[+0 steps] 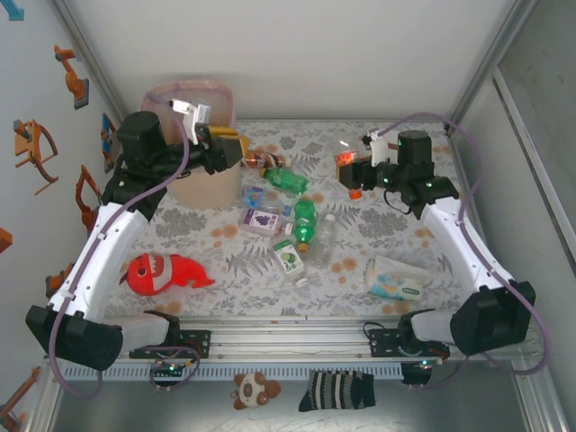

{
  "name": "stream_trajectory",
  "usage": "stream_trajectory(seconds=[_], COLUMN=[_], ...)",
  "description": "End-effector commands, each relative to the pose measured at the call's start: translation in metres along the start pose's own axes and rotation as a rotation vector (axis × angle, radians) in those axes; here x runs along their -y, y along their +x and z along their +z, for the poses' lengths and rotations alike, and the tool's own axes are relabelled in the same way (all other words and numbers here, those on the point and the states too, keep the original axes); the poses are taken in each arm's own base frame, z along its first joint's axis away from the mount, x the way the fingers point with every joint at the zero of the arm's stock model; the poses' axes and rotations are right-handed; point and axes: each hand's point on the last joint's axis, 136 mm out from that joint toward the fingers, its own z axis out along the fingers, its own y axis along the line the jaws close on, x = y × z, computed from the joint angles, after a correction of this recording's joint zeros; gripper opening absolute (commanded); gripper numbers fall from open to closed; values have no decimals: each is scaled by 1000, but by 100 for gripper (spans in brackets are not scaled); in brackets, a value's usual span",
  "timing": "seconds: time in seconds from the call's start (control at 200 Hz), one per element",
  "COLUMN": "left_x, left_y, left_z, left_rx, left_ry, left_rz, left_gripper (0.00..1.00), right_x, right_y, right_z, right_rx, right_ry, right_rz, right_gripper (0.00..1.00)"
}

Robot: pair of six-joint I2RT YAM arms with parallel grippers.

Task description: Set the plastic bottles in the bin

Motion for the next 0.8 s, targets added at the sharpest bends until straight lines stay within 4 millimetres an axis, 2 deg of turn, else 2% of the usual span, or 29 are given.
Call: stream_trajectory(seconds=[0.0, 0.155, 0.366, 0.796], left_x=[31, 54, 75, 126], left_y=[-5, 7, 14, 40], left_z=[4, 12, 24, 51], left_rx=[-26, -101, -148, -256], left_ry=[114, 180, 248, 407], left_rz=[98, 138, 140, 218], left_gripper=[65, 68, 75, 83], right_x=[-34, -60, -95, -131], right_y=[-8, -7, -5, -3], right_z=[-8, -15, -28, -41], right_rx=[43, 56, 105, 122], right_ry=[-131, -199, -279, -361], right_rz=[-186, -294, -462, -576], right_gripper=[52, 50, 49, 49])
